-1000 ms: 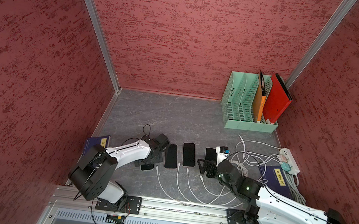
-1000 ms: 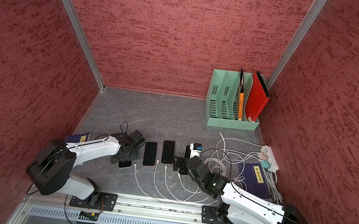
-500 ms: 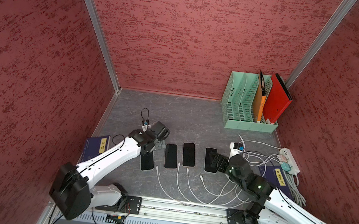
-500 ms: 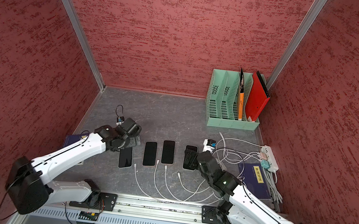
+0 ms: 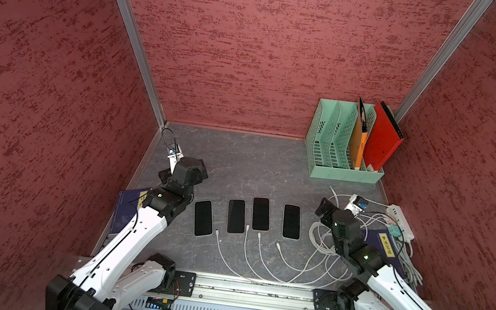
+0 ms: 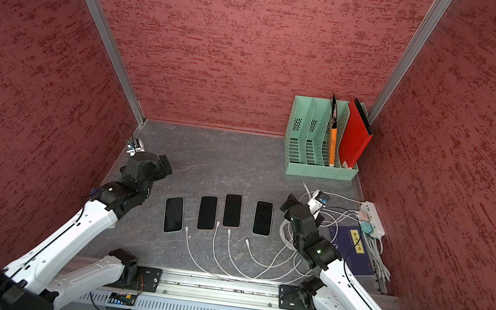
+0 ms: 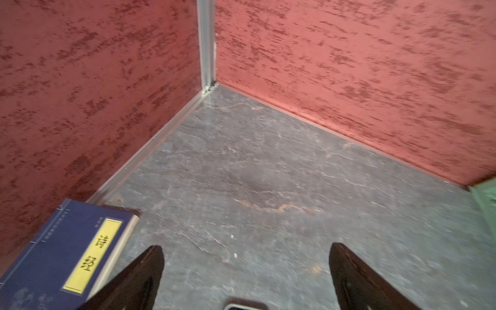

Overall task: Unplug the charging cable from the phone
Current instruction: Reset both arms

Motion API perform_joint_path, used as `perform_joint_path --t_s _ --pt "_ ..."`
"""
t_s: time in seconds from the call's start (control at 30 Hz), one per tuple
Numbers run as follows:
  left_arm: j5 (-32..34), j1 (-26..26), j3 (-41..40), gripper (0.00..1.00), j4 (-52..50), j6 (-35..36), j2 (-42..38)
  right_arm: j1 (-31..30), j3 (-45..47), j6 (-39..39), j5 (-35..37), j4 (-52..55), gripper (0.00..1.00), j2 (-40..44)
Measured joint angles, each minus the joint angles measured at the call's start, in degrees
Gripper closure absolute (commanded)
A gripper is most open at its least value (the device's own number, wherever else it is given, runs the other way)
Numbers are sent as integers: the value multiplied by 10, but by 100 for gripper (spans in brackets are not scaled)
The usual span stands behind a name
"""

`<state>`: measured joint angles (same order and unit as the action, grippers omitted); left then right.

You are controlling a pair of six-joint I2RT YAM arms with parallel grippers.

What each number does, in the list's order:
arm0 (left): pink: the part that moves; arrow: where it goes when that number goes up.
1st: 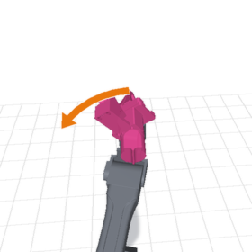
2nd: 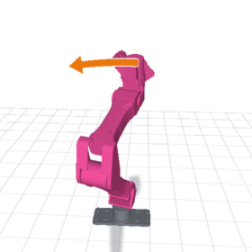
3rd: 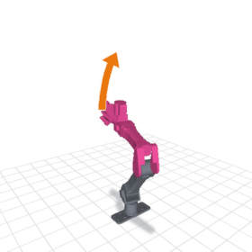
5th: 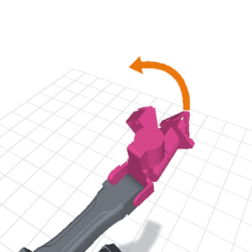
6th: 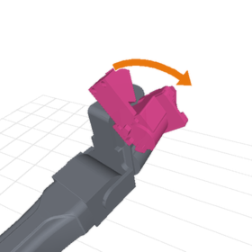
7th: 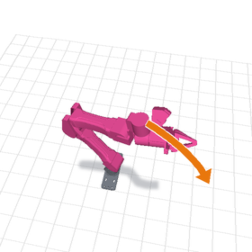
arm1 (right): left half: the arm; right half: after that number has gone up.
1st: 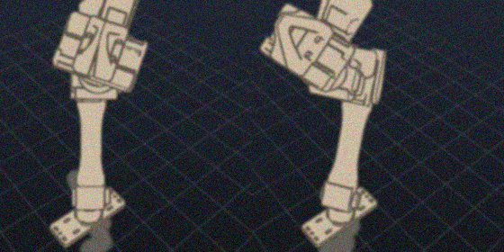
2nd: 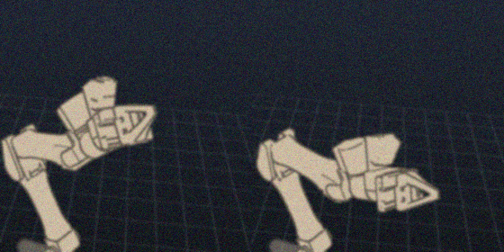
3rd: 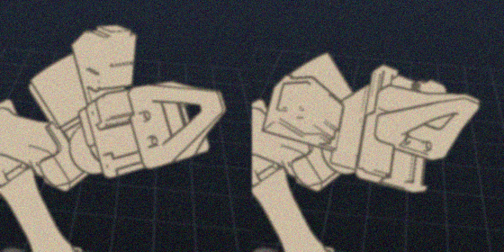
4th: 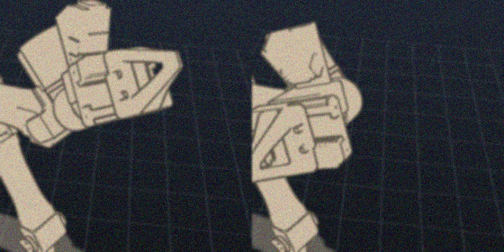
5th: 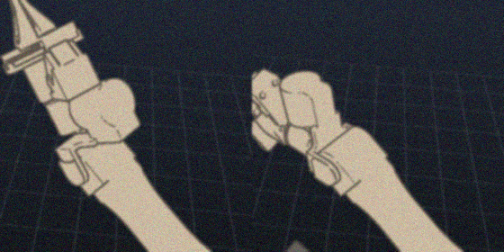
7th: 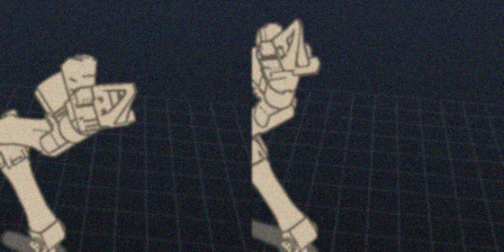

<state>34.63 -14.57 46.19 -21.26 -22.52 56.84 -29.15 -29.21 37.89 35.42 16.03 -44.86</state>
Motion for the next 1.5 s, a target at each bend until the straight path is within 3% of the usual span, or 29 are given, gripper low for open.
perform_joint_path --t_s 0.17,0.27,0.47,0.63,0.8,0.97,1.23,1.33,1.5 --pt "-26 133 -86 0 148 45 22 88 -30 -51 2 -44 2 -72" --pt "-36 180 -144 0 227 61 35 150 -21 -63 6 -73 2 -78" --pt "-75 186 -181 0 339 116 102 199 30 -133 50 -174 2 -118" --pt "-123 187 -209 0 448 141 116 233 81 -186 41 -274 1 -181" --pt "-191 235 -218 0 502 141 125 253 100 -265 -33 -461 1 -293" --pt "-252 288 -219 0 522 120 130 268 72 -332 -190 -582 2 -414" --pt "-326 275 -217 0 521 123 137 273 80 -356 -260 -671 1 -440" --pt "-328 230 -216 0 524 138 150 273 80 -358 -263 -685 1 -440" --pt "-303 148 -226 0 602 183 237 273 80 -359 -264 -691 1 -440"
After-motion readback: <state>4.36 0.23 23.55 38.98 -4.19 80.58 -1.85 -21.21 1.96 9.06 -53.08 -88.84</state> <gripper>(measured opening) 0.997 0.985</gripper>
